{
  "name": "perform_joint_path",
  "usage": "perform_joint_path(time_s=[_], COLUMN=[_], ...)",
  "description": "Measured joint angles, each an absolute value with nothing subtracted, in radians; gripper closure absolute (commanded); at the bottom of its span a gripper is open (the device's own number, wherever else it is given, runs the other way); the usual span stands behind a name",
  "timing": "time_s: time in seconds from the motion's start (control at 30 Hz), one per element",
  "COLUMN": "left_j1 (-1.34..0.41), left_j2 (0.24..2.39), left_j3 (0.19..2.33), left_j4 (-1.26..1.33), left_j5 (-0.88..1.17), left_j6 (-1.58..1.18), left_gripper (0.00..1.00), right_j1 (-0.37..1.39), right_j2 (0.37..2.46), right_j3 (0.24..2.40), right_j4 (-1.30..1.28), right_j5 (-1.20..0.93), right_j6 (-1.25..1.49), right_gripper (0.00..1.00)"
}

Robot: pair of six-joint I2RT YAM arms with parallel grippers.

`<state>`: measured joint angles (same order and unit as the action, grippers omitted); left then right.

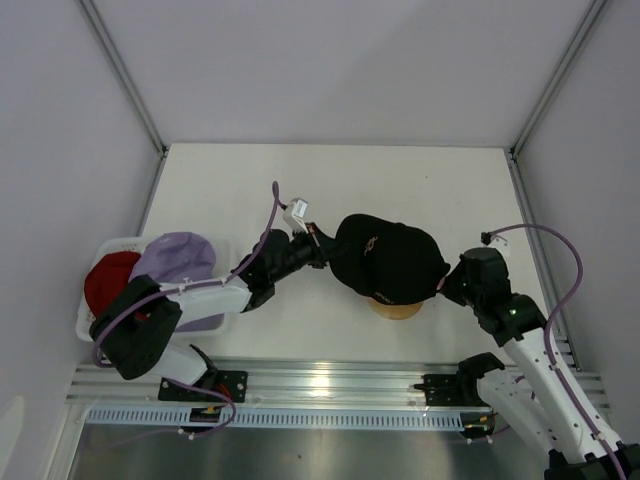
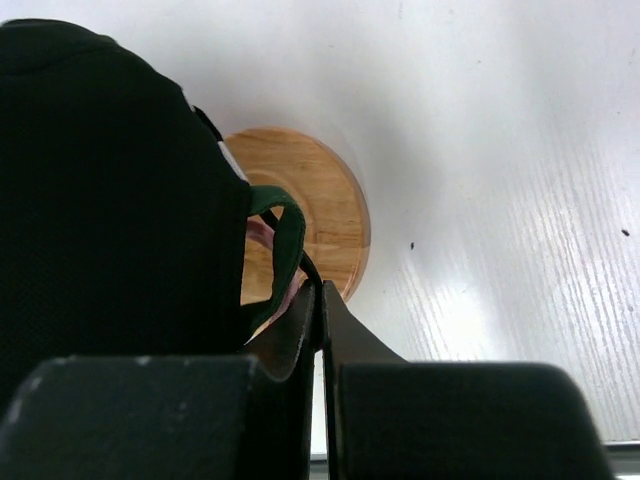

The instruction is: Stack the hats

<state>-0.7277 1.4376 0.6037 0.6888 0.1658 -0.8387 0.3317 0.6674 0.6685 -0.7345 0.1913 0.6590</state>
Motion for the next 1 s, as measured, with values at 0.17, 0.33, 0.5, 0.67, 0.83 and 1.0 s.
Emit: perform_joint_path(time_s=[0.17, 0.33, 0.5, 0.67, 0.83, 1.0], left_j1=[-0.741, -0.741, -0.742, -0.748, -0.748, -0.748], left_j2=[1.485, 1.517, 1.475, 1.343, 1.177, 1.064], left_j3=[0.606, 0.571, 0.546, 0.508, 0.498, 0.517], left_j4=[0.735, 0.772, 0.652, 0.446, 0.324, 0.178], left_j5=[0.145, 0.14, 0.105, 0.045, -0.047, -0.151], left_j6=[-0.857, -0.857, -0.784, -0.682, -0.609, -0.543], left_gripper=[0.87, 0.62, 0.33, 0.08, 0.02, 0.01], right_j1=[0.33, 0.329, 0.323, 0.324, 0.323, 0.319], right_j2=[0.722, 0.724, 0.778, 0.85, 0.894, 0.909], right_j3=[0.665, 0.666, 0.796, 1.06, 1.218, 1.252], right_j4=[-0.719, -0.719, -0.83, -0.901, -0.932, -0.902], right_j5=[0.206, 0.206, 0.235, 0.321, 0.39, 0.324], right_j6=[0.658, 0.65, 0.593, 0.542, 0.497, 0.433], right_gripper=[1.0, 0.26, 0.0, 0.0, 0.0, 0.01])
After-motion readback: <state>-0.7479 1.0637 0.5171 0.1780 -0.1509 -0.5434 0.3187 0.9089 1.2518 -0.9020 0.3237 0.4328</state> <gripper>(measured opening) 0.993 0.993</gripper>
